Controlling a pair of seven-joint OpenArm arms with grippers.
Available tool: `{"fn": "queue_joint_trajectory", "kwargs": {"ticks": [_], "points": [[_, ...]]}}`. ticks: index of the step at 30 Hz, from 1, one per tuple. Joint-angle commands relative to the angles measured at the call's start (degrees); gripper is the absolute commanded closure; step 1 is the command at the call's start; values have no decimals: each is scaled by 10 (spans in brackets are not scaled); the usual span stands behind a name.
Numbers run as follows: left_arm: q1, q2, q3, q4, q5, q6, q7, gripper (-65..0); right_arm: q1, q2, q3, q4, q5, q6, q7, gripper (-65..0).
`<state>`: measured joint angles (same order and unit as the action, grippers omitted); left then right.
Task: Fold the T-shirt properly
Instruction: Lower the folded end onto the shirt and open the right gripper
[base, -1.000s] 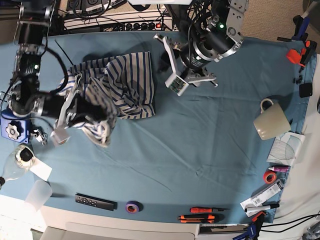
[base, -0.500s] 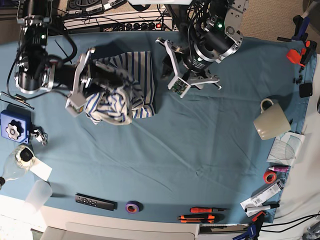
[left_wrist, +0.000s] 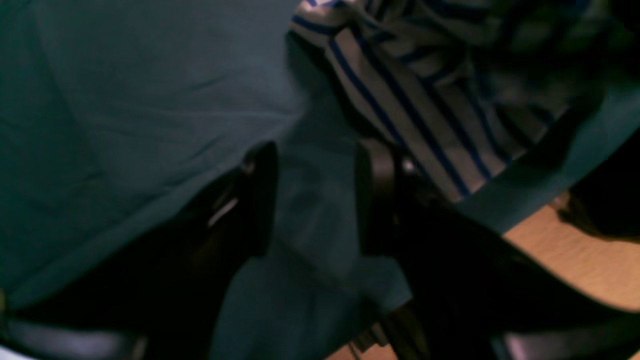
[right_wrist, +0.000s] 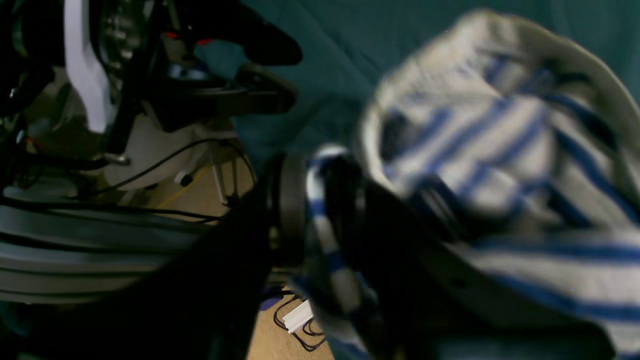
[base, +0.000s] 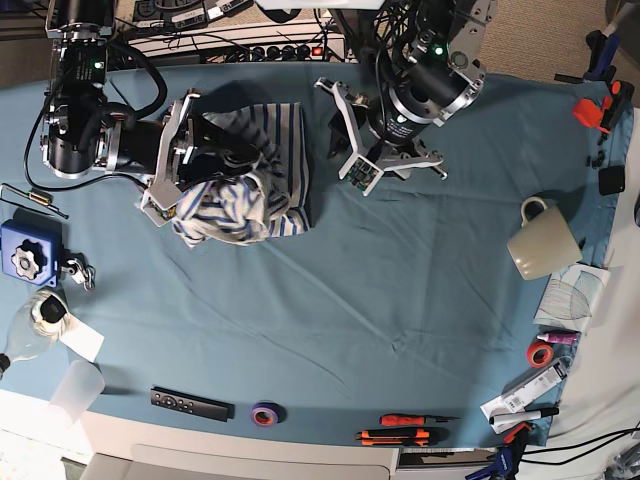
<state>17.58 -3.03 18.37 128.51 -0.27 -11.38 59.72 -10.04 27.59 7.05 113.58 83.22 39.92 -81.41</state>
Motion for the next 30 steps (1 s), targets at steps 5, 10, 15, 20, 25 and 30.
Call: {"fn": "queue_joint_trajectory", "kwargs": {"ticks": [5, 10, 15, 20, 25, 30], "points": [[-1, 3, 2, 11, 35, 24, -13, -266, 5, 6, 5, 43, 18, 1, 14, -125], [-1, 3, 2, 11, 68, 71, -12, -266, 5, 6, 6, 65, 18, 1, 14, -125], [-3, 4, 2, 11, 43, 69, -37, -266, 5, -26, 90, 64, 18, 1, 14, -125], [-10, 13, 2, 11, 2, 66, -46, -266, 5, -47, 256, 64, -44, 1, 14, -125], [-14, 35, 3, 11, -109, -21, -78, -241, 5, -49, 392, 47, -144, 1, 14, -125], [-28, 71, 2, 9, -135, -37, -88, -173, 3, -49, 486, 9, -193, -12, 17, -125]]}}
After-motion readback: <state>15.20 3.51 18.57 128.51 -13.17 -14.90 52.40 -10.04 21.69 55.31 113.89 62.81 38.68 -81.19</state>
